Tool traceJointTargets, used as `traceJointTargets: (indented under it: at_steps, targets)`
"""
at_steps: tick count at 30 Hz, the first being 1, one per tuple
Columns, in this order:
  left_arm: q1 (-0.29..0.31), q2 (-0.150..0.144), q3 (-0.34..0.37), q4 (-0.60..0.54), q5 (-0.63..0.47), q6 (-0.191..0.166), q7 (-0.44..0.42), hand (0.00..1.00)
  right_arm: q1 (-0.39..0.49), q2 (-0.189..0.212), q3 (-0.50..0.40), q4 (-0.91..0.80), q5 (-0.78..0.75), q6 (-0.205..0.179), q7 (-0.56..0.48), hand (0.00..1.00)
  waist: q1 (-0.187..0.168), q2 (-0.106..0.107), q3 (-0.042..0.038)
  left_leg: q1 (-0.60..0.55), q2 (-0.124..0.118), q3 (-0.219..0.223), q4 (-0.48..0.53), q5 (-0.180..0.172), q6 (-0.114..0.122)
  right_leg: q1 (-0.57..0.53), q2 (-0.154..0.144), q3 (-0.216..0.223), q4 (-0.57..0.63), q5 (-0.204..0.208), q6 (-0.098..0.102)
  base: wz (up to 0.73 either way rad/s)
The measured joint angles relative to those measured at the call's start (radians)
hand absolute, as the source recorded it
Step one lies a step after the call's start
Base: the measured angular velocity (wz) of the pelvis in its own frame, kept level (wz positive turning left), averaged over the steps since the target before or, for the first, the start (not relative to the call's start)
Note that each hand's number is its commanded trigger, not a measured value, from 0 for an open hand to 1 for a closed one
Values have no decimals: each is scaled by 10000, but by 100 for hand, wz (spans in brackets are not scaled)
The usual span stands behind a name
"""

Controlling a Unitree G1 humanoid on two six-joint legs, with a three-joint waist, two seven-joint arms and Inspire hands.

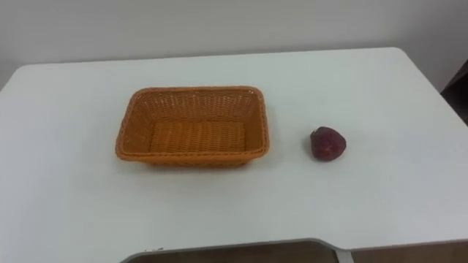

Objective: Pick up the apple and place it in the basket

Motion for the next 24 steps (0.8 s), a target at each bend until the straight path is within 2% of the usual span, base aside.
traceJointTargets:
  at_steps: [2, 6, 9, 12, 13, 15, 17, 19, 21, 24]
  targets:
    - [81, 64, 1, -118, -44, -73, 59, 0, -56, -9, -372, -526, 223, -60, -518, 0, -102, -11, 5, -41, 13, 115, 0, 0, 0, -94, 2, 52, 5, -1, 1, -8]
    - [181, 291, 5, -331, -34, -338, 67, 0, -364, -87, -850, -1621, 210, -708, -1769, 0, -181, -34, -6, -228, 18, 187, 19, 1, 2, -388, 19, 180, 178, 6, 8, -7]
    - [306, 289, 12, -457, 41, -450, 94, 0, -283, -96, -1083, -2841, 187, -887, -2937, 0, -166, -56, -53, -231, 5, 194, -31, 1, 2, -410, 23, 230, 175, 5, 23, -1]
    - [430, 279, 24, -569, 64, -461, 162, 0, -262, -105, -1183, -4261, -50, -1292, -4113, 0, -166, -40, -64, -253, 2, 201, -32, 3, 5, -458, 32, 266, 264, 10, 29, -3]
    - [416, 261, 20, -596, 141, -469, 246, 0, -298, -101, -1171, -4901, -449, -1397, -4508, 0, -153, -40, -93, -378, 0, 201, 6, 4, 6, -576, 21, 246, 351, 8, 28, 0]
    - [391, 253, 11, -671, 333, -522, 335, 0, -354, -102, -1144, -5866, -1118, -1556, -5103, 0, -128, -31, -87, -548, 2, 198, 42, 8, 9, -714, 21, 240, 392, 13, 26, 0]
    - [383, 247, 2, -659, 364, -639, 432, 0, -376, -103, -1072, -6851, -2498, -1910, -5781, 0, -73, -7, -82, -537, 6, 197, 43, 10, 11, -702, 27, 241, 397, 13, 25, 0]
    - [373, 249, -51, -659, 369, -719, 441, 0, -350, -104, -893, -7637, -3321, -2044, -6255, 0, 58, 1, -71, -559, 10, 198, 44, 10, 11, -726, 33, 246, 395, 15, 23, 0]
    - [361, 264, -282, -657, 366, -732, 459, 0, -349, -118, -584, -8146, -4263, -2233, -6611, 0, 104, 6, -71, -636, 20, 197, 85, 10, 11, -745, 33, 216, 358, 32, 13, 3]
    - [329, 243, -440, -659, 501, -775, 440, 0, -345, -102, 37, -8791, -6059, -2318, -6873, 0, 200, 0, -71, -699, 38, 191, 114, 10, 11, -903, 34, 165, 336, 70, -4, 1]
